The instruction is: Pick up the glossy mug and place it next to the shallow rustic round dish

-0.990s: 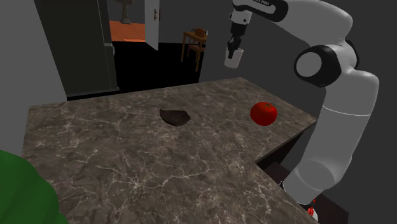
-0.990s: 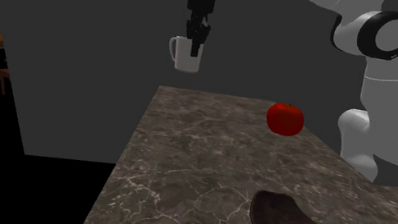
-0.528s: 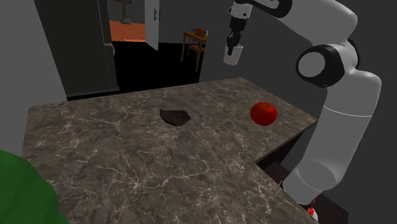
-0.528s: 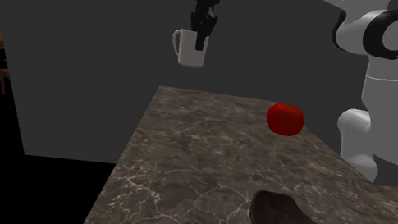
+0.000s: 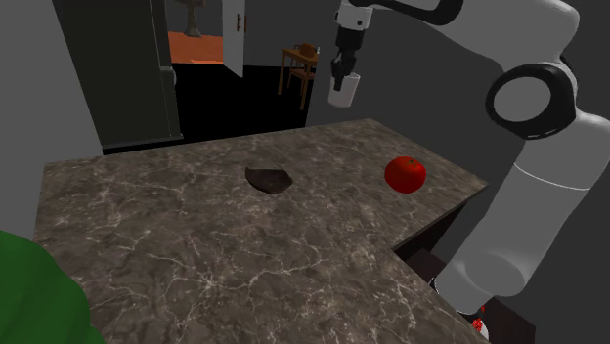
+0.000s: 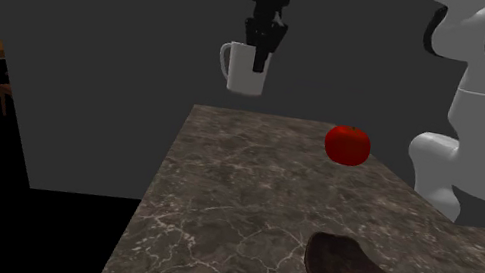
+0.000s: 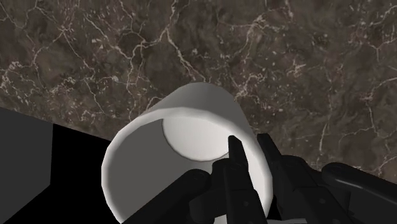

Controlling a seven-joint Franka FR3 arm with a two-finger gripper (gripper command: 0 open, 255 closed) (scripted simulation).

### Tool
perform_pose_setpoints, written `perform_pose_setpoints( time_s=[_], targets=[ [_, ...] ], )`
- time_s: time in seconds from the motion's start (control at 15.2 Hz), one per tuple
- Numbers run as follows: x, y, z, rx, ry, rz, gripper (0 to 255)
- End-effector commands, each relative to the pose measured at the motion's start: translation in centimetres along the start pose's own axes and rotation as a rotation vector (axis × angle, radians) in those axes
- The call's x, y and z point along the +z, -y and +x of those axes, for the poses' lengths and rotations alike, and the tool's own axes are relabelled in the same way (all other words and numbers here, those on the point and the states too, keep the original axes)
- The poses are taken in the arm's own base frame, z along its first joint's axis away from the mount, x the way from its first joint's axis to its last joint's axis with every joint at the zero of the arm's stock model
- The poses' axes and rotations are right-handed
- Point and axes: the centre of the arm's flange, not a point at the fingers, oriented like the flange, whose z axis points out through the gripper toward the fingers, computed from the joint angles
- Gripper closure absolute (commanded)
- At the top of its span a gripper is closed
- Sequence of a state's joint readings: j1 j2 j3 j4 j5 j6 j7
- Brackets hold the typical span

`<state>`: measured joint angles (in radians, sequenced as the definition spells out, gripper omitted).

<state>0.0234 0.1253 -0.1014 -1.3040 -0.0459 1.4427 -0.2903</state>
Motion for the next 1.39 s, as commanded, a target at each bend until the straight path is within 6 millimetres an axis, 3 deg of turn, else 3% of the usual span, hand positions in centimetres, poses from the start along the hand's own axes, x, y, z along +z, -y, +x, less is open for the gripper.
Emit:
perform_pose_setpoints(
  time_s=[0.0, 1.32],
  targets=[
    [0.1, 2.6, 0.0, 0.002, 0.0, -0.001, 255],
    [0.7, 29.0, 1.4, 0.002, 0.0, -0.001, 255]
  ],
)
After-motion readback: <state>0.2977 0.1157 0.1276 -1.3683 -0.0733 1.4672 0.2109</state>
